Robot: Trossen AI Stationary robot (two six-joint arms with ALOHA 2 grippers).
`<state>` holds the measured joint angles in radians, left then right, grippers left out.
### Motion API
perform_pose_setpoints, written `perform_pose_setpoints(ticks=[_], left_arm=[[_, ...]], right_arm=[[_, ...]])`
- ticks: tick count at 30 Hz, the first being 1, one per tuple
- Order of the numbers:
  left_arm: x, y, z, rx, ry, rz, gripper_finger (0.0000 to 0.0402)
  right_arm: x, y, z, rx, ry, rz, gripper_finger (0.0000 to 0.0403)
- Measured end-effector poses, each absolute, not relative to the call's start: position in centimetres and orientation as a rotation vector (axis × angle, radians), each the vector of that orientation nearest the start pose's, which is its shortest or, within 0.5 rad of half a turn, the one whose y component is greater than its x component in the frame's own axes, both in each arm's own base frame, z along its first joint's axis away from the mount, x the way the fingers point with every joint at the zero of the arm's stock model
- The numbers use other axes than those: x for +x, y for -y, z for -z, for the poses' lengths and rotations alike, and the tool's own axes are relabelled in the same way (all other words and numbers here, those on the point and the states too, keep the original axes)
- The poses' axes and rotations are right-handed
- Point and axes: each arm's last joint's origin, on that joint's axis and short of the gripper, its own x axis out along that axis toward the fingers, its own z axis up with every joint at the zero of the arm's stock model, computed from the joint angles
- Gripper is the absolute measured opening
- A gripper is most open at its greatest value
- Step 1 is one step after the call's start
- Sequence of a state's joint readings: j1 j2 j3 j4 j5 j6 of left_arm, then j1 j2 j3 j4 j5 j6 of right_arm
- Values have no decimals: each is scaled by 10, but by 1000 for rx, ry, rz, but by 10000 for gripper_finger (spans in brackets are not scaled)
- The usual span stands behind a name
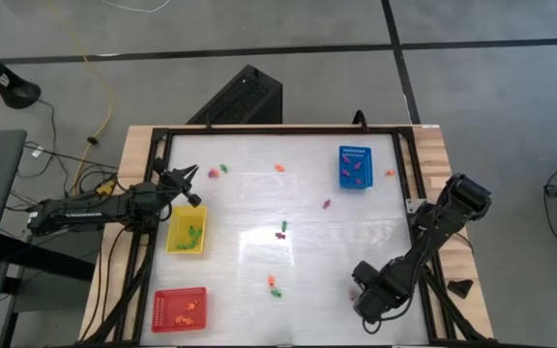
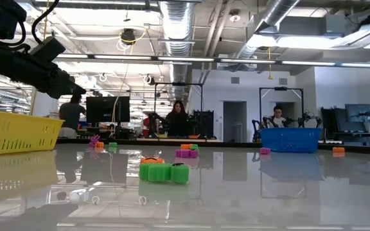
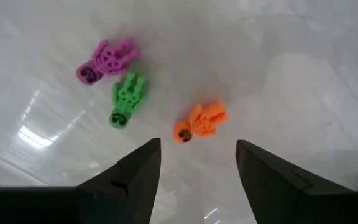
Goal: Sort Halloween decoration
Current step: Put the orange skeleton toy into the red bin
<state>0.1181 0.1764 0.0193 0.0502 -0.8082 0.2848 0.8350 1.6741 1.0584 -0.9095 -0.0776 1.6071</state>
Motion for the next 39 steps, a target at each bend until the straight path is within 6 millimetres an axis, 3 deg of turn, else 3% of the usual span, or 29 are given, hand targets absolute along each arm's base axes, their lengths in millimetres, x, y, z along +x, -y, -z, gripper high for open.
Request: perform_pose_setpoints(ticks=[12, 16, 30, 39], left_arm=[[96, -32, -161, 301, -236, -905, 18], [96, -32, -161, 301, -236, -905, 18], [96, -32, -161, 301, -236, -905, 18], [96, -32, -161, 301, -236, -905, 18]], right_arm=[[200, -228, -147, 624, -1570, 531, 229], [201, -226, -146, 619, -1576, 544, 208], [188, -197, -184, 505, -1507, 580, 18], [190, -182, -211, 524, -1379, 501, 41]])
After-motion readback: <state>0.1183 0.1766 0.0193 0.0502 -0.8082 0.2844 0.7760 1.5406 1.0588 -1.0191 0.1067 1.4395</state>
